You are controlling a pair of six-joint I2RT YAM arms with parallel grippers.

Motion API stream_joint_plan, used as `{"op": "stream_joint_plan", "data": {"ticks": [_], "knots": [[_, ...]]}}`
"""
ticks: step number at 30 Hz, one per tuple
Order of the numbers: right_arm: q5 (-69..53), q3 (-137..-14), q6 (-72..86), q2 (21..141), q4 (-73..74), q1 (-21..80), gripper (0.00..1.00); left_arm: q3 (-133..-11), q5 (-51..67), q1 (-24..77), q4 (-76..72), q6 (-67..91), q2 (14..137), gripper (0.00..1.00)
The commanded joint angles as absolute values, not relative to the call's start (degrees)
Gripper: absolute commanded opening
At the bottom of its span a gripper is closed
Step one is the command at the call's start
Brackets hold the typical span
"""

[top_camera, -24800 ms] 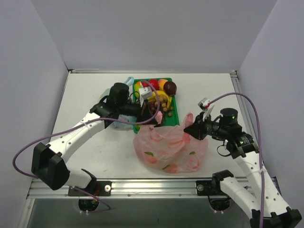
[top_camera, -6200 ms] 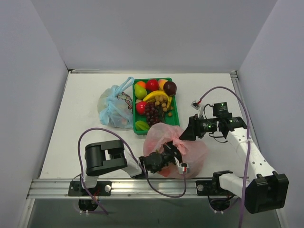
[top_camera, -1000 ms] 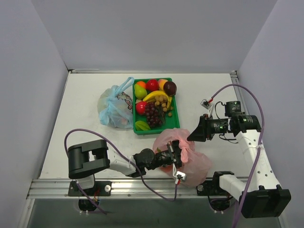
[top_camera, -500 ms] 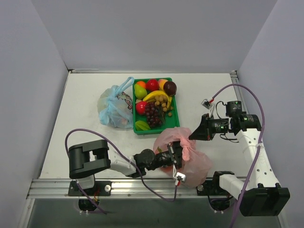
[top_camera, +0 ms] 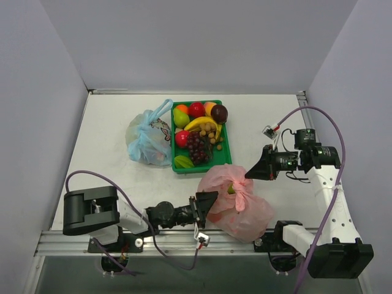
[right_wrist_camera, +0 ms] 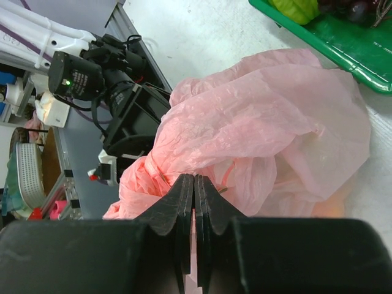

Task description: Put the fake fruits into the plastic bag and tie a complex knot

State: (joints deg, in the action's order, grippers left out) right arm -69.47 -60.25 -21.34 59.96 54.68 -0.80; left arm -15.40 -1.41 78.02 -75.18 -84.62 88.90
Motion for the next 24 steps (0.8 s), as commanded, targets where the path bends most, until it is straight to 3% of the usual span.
{"op": "stream_joint_plan", "data": {"ticks": [1,2,5,6,9,13,18,24], "knots": [[-71.2,-61.6,-23.4,60.1,57.1,-1.2,0.0,-13.1,-0.9,78.1,-92.0,-80.7,80.9,0.46],[-70.6,-61.6,-23.6,60.1,57.2,-1.2,0.0,-12.8,-1.1,78.0,-89.1,-79.3,78.0,0.47],[-69.4,-62.0,-24.1,60.3,57.4,-1.2,0.0,-15.9,-0.1,77.9,-61.0,-69.8,60.7,0.51],[-69.2,-62.0,-24.3,60.4,57.5,-1.2,0.0,-21.4,2.1,77.6,-38.7,-62.4,55.9,0.54],[-68.1,-62.3,-24.7,60.5,57.4,-1.1,0.0,-26.1,6.6,78.7,-19.9,-55.7,46.0,0.52],[-67.3,-62.7,-24.6,60.8,57.5,-0.7,0.0,-28.9,5.7,81.4,-12.2,-59.5,41.9,0.57],[-66.0,-63.1,-25.1,60.5,57.8,-0.7,0.0,-39.1,11.9,81.2,-1.5,-59.1,48.1,0.52],[-65.2,-63.5,-25.2,59.9,58.4,-0.4,0.0,-44.4,12.6,81.6,-5.0,-62.9,56.9,0.53]]}}
